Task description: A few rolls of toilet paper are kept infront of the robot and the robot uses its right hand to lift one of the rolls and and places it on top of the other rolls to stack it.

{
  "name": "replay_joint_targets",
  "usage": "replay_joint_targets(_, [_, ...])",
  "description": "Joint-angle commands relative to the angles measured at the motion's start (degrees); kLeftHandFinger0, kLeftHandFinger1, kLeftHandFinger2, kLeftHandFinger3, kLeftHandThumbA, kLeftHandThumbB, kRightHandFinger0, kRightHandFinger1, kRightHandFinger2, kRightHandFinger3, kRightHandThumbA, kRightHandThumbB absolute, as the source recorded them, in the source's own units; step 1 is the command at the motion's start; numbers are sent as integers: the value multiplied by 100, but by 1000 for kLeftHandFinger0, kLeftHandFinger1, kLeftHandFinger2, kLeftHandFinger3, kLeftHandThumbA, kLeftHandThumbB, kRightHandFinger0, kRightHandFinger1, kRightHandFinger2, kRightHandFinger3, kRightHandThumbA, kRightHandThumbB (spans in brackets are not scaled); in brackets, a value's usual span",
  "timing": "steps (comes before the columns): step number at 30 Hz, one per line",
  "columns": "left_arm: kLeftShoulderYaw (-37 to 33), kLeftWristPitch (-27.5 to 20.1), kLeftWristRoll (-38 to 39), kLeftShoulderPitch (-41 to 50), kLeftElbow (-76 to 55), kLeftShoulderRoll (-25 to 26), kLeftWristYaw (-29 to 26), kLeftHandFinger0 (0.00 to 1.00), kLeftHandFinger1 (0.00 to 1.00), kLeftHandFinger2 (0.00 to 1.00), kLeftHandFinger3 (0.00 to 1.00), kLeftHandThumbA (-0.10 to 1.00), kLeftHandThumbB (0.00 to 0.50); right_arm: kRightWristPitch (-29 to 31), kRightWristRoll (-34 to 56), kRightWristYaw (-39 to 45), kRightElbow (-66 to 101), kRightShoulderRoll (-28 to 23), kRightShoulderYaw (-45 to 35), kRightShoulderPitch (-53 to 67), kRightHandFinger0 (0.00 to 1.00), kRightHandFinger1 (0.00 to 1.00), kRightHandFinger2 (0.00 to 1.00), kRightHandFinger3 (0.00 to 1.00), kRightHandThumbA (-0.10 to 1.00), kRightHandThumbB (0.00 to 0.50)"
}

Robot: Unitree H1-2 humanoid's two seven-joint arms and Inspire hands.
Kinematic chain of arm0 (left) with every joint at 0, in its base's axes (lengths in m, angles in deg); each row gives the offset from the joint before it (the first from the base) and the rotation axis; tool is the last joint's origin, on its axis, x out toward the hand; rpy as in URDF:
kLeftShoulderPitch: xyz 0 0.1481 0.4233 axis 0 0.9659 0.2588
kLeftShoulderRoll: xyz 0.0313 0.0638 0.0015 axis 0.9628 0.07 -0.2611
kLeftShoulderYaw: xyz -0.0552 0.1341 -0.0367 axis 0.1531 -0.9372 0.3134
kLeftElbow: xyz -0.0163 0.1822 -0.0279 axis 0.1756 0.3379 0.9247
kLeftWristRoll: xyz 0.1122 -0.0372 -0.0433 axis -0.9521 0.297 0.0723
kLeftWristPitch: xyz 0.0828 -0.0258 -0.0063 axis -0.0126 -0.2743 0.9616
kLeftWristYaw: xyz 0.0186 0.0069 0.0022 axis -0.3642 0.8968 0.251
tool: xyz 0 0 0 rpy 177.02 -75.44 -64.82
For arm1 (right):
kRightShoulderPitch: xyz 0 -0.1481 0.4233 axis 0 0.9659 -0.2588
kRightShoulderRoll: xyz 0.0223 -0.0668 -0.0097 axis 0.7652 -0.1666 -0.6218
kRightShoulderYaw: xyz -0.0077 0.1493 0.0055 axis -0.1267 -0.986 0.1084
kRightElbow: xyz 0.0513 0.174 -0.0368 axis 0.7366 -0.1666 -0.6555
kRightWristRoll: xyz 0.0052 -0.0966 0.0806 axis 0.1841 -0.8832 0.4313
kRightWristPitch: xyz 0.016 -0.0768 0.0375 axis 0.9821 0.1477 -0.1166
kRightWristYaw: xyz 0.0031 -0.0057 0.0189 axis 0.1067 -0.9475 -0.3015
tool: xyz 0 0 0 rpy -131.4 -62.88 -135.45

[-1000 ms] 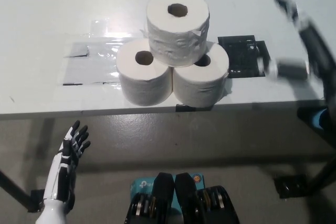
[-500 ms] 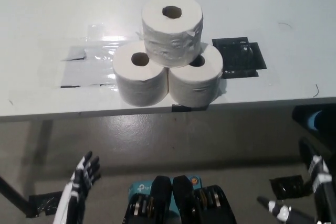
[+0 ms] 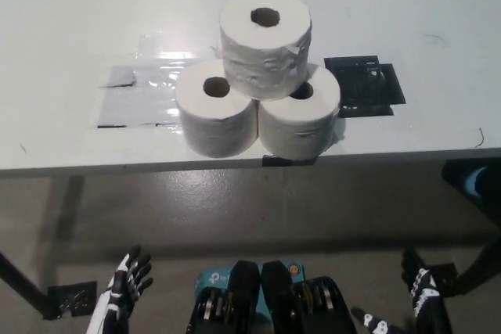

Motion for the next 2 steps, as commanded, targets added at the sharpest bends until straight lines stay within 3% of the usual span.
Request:
replay_joint_targets(1, [7, 13, -348, -63, -244, -89, -218, 1000, 1000, 1000, 1000, 1000, 155, 716, -45, -615, -187, -183, 259, -168, 1000, 1000, 1000, 1000, 1000, 329])
replay_joint_targets(2, [11, 33, -334, -60, -256, -97, -216, 1000, 1000, 1000, 1000, 1000, 159, 716, -37, -628, -190, -202, 294, -168, 1000, 1000, 1000, 1000, 1000, 329])
